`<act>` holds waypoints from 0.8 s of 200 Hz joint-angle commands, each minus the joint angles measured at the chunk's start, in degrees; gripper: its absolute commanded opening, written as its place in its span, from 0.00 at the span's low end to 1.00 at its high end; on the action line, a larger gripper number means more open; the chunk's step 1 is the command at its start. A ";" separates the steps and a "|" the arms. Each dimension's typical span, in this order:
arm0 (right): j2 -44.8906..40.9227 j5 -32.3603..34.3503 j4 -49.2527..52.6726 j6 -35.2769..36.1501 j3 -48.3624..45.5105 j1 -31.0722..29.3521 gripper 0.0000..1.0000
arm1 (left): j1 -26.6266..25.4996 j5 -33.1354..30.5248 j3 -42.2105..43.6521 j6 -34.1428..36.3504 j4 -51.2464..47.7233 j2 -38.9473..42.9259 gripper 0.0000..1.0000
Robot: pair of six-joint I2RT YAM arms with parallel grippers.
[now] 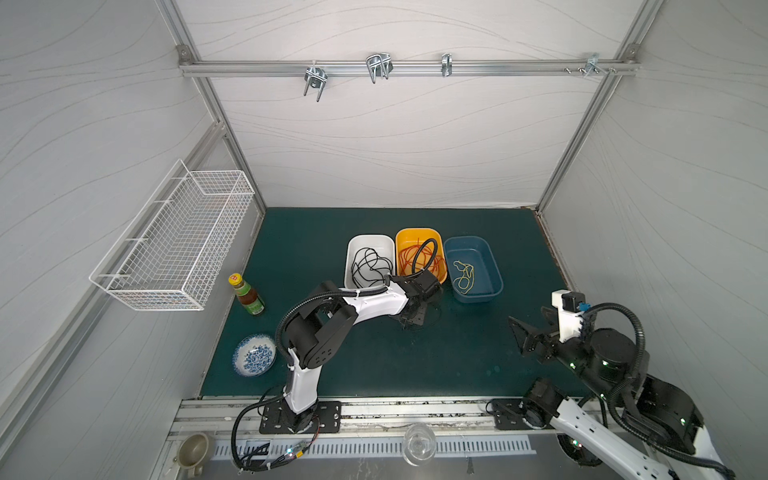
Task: Untangle the cables
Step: 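Carry the black wire over the white tub with the left gripper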
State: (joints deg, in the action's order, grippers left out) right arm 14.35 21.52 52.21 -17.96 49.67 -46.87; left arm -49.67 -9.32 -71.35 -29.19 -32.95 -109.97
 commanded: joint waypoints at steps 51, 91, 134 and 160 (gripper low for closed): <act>-1.43 -0.01 -1.71 1.14 -0.45 -0.24 0.99 | -2.35 1.71 -2.34 0.16 -6.91 13.27 0.00; -1.07 0.19 -1.80 1.31 -0.54 -0.29 0.99 | -2.54 3.64 -4.29 -0.34 -12.69 21.63 0.00; -0.66 0.62 -1.64 1.33 -0.54 -0.24 0.99 | -2.45 -0.53 -7.09 0.54 -17.13 29.76 0.00; -0.43 0.78 -1.73 1.57 -0.69 -0.24 0.99 | 1.32 -0.24 -10.17 2.67 -18.90 31.67 0.00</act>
State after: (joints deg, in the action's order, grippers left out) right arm 13.80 21.61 51.51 -17.50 49.41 -46.87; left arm -51.46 -8.21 -77.14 -28.53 -49.30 -80.09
